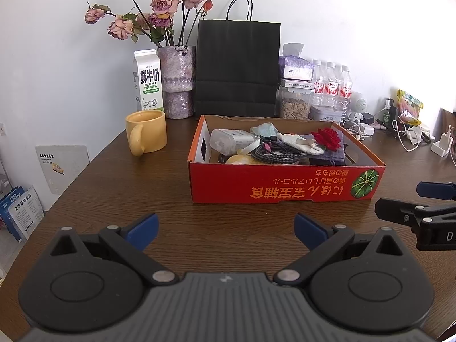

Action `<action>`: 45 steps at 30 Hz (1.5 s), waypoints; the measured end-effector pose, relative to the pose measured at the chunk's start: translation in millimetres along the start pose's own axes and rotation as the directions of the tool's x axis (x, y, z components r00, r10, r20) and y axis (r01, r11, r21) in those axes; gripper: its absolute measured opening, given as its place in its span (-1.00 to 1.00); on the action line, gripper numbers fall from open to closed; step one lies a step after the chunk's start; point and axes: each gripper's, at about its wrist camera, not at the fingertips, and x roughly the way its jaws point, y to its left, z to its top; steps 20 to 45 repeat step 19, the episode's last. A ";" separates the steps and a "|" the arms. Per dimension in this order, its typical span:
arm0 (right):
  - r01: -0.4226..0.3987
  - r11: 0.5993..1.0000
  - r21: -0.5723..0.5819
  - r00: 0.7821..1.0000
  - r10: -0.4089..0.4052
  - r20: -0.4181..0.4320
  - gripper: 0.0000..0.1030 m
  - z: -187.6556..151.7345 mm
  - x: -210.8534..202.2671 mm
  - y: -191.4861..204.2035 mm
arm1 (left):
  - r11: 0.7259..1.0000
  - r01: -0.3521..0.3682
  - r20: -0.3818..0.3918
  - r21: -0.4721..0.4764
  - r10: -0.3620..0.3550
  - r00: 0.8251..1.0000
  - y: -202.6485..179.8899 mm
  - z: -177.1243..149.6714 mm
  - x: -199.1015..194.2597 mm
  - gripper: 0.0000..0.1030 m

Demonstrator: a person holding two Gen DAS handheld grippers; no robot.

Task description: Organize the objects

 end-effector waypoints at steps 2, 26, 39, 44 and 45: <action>0.000 1.000 0.000 1.000 0.000 0.001 1.00 0.0 0.0 0.0 | 1.000 0.001 0.000 -0.001 -0.001 1.000 0.1 0.1 0.1 1.00; 0.000 1.000 0.000 1.000 0.000 -0.001 1.00 -0.9 0.8 -0.3 | 1.000 0.023 -0.007 -0.014 -0.023 1.000 -2.7 -1.8 1.0 1.00; 0.000 1.000 0.000 1.000 0.000 -0.001 1.00 -0.9 0.8 -0.3 | 1.000 0.023 -0.007 -0.014 -0.023 1.000 -2.7 -1.8 1.0 1.00; 0.000 1.000 0.000 1.000 0.000 -0.001 1.00 -0.9 0.8 -0.3 | 1.000 0.023 -0.007 -0.014 -0.023 1.000 -2.7 -1.8 1.0 1.00; 0.000 1.000 0.000 1.000 0.000 -0.001 1.00 -0.9 0.8 -0.3 | 1.000 0.023 -0.007 -0.014 -0.023 1.000 -2.7 -1.8 1.0 1.00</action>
